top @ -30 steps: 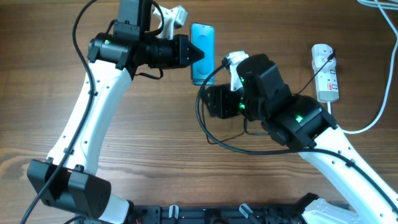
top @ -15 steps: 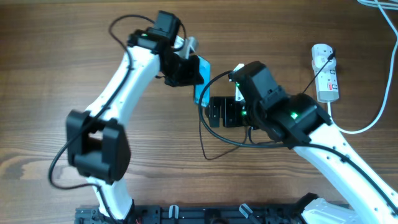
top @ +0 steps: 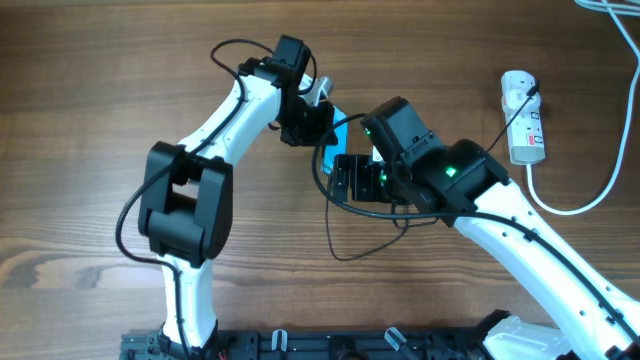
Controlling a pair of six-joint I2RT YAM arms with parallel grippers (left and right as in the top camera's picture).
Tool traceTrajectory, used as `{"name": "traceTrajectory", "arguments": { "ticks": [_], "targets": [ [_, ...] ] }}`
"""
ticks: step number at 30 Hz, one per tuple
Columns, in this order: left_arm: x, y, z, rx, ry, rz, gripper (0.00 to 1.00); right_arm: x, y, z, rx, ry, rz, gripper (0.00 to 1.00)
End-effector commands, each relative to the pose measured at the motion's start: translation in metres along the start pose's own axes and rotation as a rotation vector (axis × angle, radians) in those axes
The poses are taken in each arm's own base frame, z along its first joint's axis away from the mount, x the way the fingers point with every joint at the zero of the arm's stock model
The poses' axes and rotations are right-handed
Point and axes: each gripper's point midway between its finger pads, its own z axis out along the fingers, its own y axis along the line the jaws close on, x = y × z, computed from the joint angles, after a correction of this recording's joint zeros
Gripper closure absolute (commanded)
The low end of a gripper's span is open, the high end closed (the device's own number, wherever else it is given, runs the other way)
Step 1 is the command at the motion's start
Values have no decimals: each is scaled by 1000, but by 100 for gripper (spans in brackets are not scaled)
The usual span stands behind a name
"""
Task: Plug charger to phone and switch on socket
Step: 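Lower the plugged phone flat onto the table with both grippers, then open both grippers, lift away, and move right gripper to power strip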
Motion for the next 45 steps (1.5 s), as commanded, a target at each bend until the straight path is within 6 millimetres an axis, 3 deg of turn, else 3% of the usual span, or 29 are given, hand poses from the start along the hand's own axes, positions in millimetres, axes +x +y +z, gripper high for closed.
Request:
{"name": "traceTrajectory", "arguments": {
  "ticks": [1, 13, 21, 23, 26, 29, 33, 40, 42, 45],
  "targets": [
    [-1, 2, 9, 27, 17, 10, 96, -4, 3, -1, -6, -8, 11, 0],
    [-12, 20, 23, -35, -17, 20, 93, -5, 4, -1, -7, -10, 10, 0],
    [-6, 33, 32, -74, -13, 5, 87, -5, 4, -1, -7, -9, 10, 0],
    [-5, 35, 33, -78, -12, 4, 83, -5, 4, -1, -7, -9, 10, 0],
    [-5, 35, 33, -78, -11, 4, 69, -4, 3, -1, -7, -9, 11, 0],
    [-5, 35, 33, -78, -11, 3, 62, -4, 3, -1, -7, -9, 11, 0],
    [-6, 41, 32, -109, -16, 1, 59, -4, 3, -1, -5, -6, 11, 0],
    [-2, 59, 29, -211, -12, -15, 48, -3, 2, -1, -2, -3, 15, 0],
    [-2, 63, 28, -232, -14, -33, 39, -3, 2, -1, -1, -4, 15, 0],
    [-2, 68, 24, -246, -17, -73, 37, -3, 1, -1, 2, -6, 14, 0]
  ]
}}
